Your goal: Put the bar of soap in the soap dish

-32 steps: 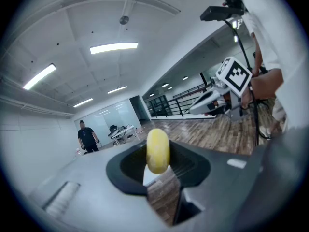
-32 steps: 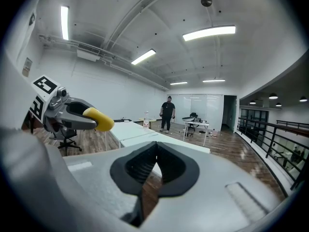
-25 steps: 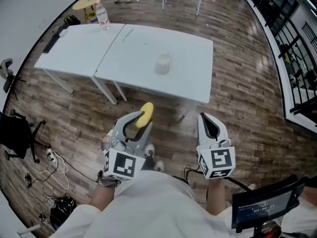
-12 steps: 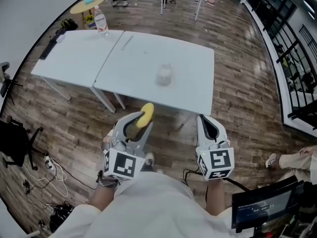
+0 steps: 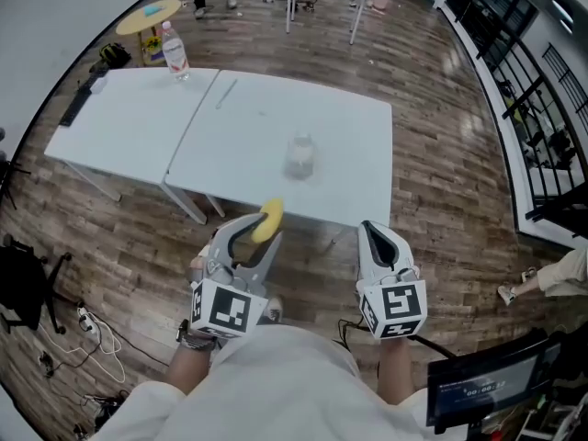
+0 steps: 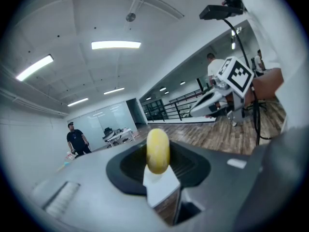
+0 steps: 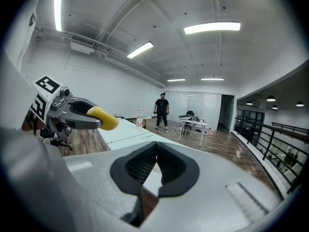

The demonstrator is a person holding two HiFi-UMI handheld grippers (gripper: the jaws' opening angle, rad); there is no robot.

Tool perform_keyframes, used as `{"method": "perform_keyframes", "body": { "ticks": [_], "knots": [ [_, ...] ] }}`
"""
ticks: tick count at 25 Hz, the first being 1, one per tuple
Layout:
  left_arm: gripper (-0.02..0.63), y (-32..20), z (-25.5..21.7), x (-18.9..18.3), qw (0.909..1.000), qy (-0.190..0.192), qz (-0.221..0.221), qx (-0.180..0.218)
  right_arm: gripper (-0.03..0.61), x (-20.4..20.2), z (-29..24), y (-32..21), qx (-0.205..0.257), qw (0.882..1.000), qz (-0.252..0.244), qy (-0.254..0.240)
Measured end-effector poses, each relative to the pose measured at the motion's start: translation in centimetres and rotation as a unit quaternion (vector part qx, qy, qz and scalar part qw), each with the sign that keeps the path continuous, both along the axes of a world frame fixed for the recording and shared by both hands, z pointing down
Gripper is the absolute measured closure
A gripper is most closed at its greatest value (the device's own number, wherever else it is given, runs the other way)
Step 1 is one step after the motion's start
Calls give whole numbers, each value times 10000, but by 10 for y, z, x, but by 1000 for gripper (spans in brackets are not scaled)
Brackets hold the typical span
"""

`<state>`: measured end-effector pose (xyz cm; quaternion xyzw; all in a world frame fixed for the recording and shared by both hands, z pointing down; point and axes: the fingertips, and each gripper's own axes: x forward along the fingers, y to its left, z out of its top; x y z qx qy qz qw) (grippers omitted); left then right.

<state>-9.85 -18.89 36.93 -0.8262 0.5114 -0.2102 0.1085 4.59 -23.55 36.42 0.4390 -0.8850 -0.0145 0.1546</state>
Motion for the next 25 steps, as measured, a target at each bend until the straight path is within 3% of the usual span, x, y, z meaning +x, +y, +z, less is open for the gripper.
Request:
{"method": "perform_keyframes", "body": {
  "ticks": [14, 22, 25],
  "knots": [
    [482, -28, 7, -13, 9994, -58, 346, -27, 575, -16, 3, -23, -6, 9997, 253, -31],
    [482, -31, -5, -8, 9994, 107, 331, -50, 575, -10, 4, -21, -35, 9994, 357, -36],
    [482, -29, 5, -9, 9991, -13, 411, -66, 575, -6, 7, -22, -85, 9992, 386, -36]
  ]
}}
